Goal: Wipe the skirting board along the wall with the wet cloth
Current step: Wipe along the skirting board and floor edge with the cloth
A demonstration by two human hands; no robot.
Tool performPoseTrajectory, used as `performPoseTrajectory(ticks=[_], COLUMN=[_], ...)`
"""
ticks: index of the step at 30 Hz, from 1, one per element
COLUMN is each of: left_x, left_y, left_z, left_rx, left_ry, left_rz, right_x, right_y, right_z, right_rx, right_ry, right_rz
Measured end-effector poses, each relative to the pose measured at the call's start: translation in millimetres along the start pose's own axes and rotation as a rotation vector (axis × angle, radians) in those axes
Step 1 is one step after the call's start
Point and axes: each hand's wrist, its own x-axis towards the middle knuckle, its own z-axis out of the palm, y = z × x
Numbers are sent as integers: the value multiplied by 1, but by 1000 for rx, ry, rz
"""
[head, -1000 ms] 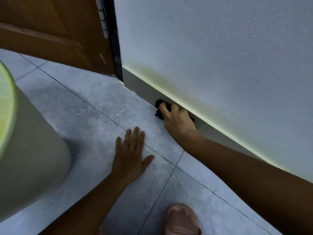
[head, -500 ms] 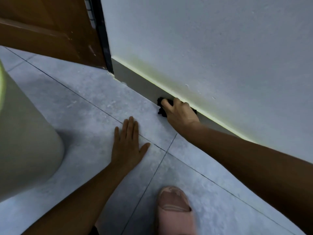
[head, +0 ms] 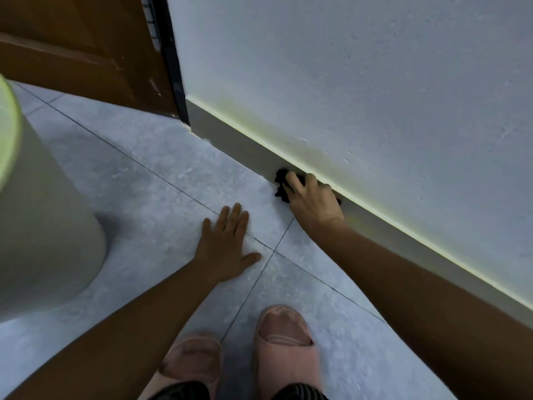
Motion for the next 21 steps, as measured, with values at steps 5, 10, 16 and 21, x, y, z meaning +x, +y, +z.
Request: performPoseTrajectory(ticks=[5,10,16,21], left_x=[0,1,-5,-6], left_y=[15,34,59,62], left_z=[10,24,36,33], left_rx=[-7,-105,-75,-34], left_ry=[77,221,205,153], left_rz=[-104,-71,143,115], right_x=[-50,-53,-43,-95], right_y=[20,38,20,53], right_z=[41,44,64,84], right_rx=[-67,-100,-145,-196], right_ry=[-19,218,75,24], right_rz=[66,44,9,9])
